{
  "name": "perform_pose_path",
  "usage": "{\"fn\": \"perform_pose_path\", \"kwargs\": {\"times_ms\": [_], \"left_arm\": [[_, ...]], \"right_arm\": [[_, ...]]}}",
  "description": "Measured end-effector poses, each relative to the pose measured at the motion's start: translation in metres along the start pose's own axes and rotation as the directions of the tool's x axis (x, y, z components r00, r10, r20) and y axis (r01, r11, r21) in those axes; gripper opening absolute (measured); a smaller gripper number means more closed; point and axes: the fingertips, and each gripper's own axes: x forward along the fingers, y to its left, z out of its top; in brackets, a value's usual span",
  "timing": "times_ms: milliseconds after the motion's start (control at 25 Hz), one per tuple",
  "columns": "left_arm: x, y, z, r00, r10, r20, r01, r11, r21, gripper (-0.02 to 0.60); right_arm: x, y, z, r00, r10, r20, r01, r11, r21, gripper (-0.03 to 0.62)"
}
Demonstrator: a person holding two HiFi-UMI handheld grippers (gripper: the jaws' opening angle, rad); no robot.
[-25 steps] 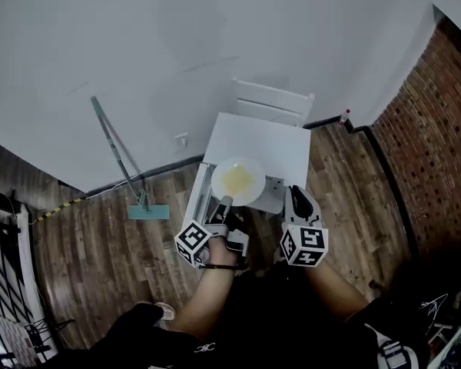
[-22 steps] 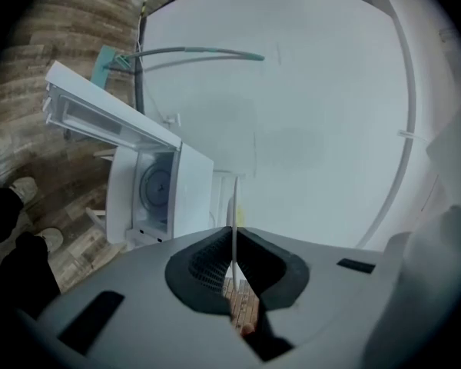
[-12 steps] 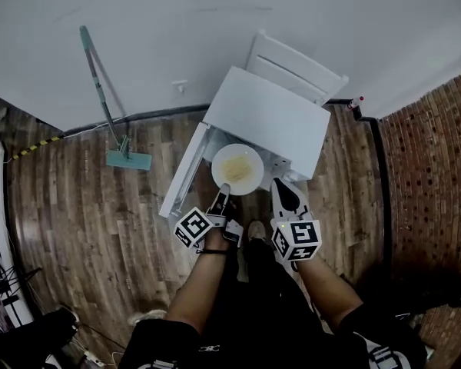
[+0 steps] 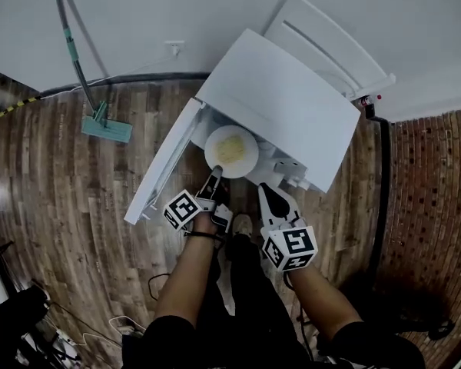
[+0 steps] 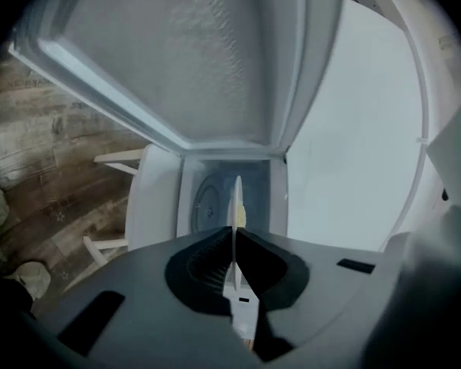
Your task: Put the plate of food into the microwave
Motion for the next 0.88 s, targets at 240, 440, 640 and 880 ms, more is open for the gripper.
{"fn": "perform_pose_path", "kwargs": {"times_ms": [240, 440, 640, 880], "left_arm": [[0.054, 0.043, 0.013, 1.0, 0.013, 0.005, -0.013, 1.0, 0.021, 0.014], [0.105, 0.039, 0.004, 0.999, 0.005, -0.045, 0.001, 0.993, 0.119, 0.014], [0.142, 0.04, -0.002, 0.998, 0.013, -0.056, -0.005, 0.992, 0.127, 0.014], [0.172, 0.045, -0.009, 0.991, 0.104, -0.083, -0.082, 0.969, 0.232, 0.014]], "right_arm": [[0.022, -0.04, -0.039, 0.999, -0.014, -0.047, 0.016, 0.999, 0.047, 0.012], [0.025, -0.058, -0.057, 0.998, -0.008, -0.067, 0.012, 0.998, 0.061, 0.012], [0.022, -0.058, -0.065, 0.996, 0.028, -0.085, -0.024, 0.999, 0.048, 0.012], [0.023, -0.07, -0.065, 0.995, 0.042, -0.092, -0.037, 0.998, 0.054, 0.012]]}}
